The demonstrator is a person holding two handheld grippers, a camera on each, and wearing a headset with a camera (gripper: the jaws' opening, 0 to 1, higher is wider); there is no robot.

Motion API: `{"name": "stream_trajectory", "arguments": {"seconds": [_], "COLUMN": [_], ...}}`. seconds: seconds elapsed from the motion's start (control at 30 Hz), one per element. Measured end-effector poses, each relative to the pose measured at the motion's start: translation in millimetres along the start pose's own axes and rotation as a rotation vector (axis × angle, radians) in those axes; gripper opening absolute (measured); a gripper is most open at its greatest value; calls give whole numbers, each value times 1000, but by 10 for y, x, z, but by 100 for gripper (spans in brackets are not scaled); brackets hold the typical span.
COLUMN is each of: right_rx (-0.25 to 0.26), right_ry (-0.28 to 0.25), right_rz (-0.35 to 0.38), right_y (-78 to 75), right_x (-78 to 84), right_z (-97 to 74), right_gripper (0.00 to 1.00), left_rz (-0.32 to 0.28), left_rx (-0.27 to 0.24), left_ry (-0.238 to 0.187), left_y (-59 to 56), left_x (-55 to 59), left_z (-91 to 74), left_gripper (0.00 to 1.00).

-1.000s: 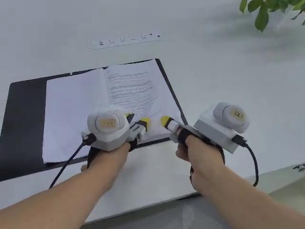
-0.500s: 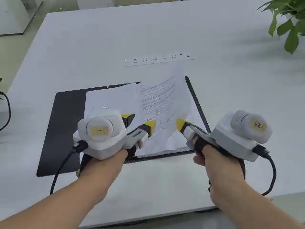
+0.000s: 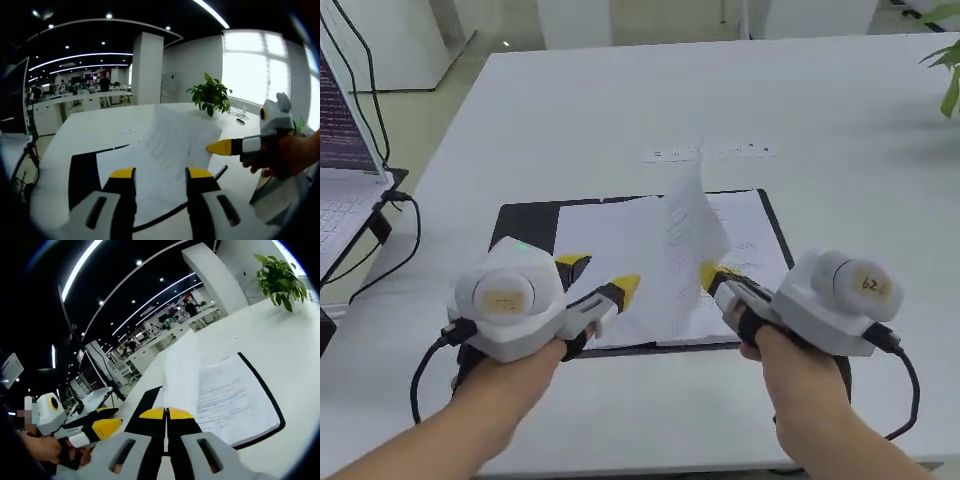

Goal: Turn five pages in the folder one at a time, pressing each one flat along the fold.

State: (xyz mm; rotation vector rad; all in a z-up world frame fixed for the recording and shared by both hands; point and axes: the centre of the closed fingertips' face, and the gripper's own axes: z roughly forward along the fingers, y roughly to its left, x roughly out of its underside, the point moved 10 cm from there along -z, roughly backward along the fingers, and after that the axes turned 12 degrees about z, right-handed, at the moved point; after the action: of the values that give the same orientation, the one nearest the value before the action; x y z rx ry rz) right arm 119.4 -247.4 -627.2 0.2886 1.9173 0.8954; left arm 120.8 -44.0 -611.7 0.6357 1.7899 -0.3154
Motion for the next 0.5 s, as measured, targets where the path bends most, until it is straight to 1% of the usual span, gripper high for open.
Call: {"name": "stream_trajectory", "arguments": {"seconds": [0.07,0.13,0.27,0.33,0.4,0.43,0.5], "right_rx": [-11,-20,-33,-46,-50,-55,-56], "right_ry": [14,24,49,65,83,91,108], "right_rz": [-3,-23,-35,-25,-42,-40,-61], "right_y": [69,127,227,268,306,321,353], "right_x": [34,66,149,191,248,269,318], "right_z": [46,99,208,251,313,339,380], "right_gripper": [0,0,0,0,0,0,0], "left_rz": [-1,-10,-11,-11,-30,-34,-34], "left_rx": [-13,-25,-37,-43,-44,-46,-51], "left_ry": [-1,-3,0,0,5,5,3], "left_y": [58,118,204,243,291,314,337], "left_x": [8,23,54,73,96,109,123], "left_z": [-68,-135,-246,-309,-364,-395,-426], "left_gripper": [38,38,38,38,38,38,38]}}
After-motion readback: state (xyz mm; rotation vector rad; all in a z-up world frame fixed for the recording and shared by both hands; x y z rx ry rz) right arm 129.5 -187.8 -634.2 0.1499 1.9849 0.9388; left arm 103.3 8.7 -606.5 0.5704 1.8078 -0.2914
